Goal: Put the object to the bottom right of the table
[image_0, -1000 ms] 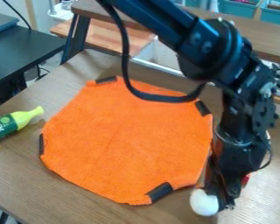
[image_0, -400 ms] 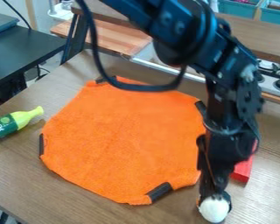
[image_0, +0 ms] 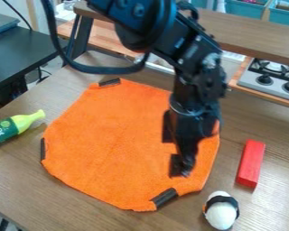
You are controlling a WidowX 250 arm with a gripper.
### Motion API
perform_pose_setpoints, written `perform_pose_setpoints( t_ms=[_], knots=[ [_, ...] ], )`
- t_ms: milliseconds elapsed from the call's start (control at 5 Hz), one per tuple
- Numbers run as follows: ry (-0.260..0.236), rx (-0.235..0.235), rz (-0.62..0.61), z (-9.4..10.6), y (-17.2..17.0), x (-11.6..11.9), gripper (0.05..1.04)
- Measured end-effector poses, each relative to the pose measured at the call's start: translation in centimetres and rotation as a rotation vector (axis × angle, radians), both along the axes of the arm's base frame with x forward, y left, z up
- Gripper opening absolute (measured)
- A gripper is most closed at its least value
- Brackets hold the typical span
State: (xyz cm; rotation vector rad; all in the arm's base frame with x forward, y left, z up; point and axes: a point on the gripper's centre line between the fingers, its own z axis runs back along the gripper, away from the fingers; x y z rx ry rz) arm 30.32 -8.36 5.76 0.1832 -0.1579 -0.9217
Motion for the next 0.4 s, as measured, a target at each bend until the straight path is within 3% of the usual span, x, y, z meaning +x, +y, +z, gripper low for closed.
perform_pose_setpoints(
  t_ms=[200, 400],
  knots=[
    [0.026, -0.038, 0.129, -0.1, 4.4, 0.7, 1.001],
    [0.022, -0.118, 0.208, 1.2, 7.3, 2.1, 1.001]
  ],
)
